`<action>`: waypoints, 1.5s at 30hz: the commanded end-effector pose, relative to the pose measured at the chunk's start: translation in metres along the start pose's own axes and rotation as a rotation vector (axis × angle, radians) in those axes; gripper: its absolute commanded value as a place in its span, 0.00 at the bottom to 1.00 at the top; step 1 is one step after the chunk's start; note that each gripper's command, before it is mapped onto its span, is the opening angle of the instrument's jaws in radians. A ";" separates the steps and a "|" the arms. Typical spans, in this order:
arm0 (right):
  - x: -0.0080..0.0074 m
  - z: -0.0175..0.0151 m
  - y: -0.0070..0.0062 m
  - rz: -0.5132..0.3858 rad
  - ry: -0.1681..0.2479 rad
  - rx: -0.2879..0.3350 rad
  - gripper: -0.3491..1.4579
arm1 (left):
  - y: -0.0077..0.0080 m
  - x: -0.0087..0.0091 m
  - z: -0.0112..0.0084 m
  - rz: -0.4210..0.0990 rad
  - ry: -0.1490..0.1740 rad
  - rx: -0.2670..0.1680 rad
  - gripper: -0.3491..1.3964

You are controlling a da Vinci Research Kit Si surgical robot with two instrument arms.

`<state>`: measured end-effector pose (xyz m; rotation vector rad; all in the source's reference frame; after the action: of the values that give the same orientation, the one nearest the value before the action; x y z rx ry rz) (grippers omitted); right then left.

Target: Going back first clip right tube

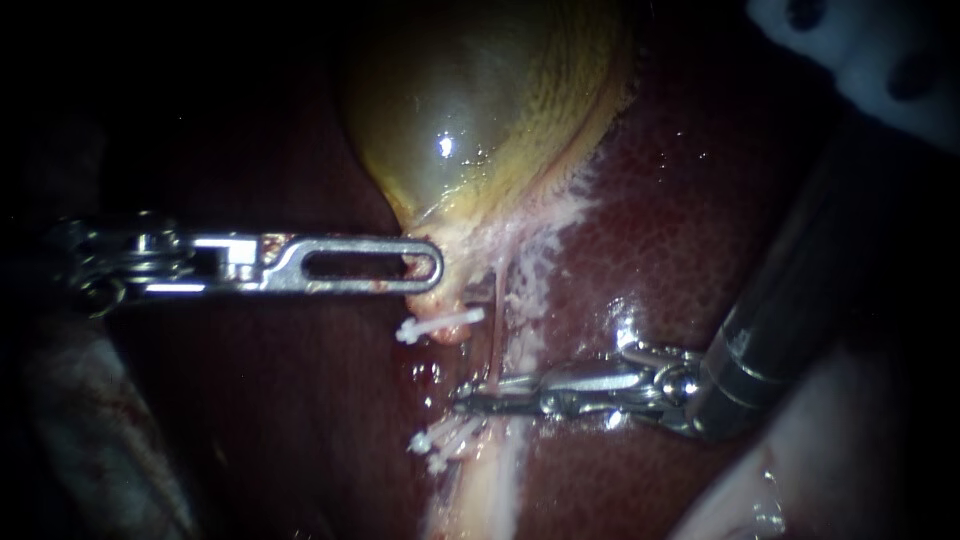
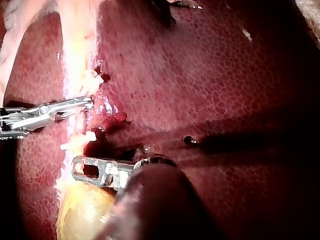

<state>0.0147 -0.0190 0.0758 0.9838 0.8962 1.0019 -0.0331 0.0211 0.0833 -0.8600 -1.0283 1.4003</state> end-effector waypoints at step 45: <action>0.0021 -0.0011 0.0001 -0.383 0.002 -0.053 0.46 | 0.0000 0.0000 0.0000 0.000 0.000 0.000 0.00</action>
<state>0.0141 -0.0166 0.0752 0.7183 1.0112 0.6881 -0.0331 0.0211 0.0833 -0.8600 -1.0280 1.4001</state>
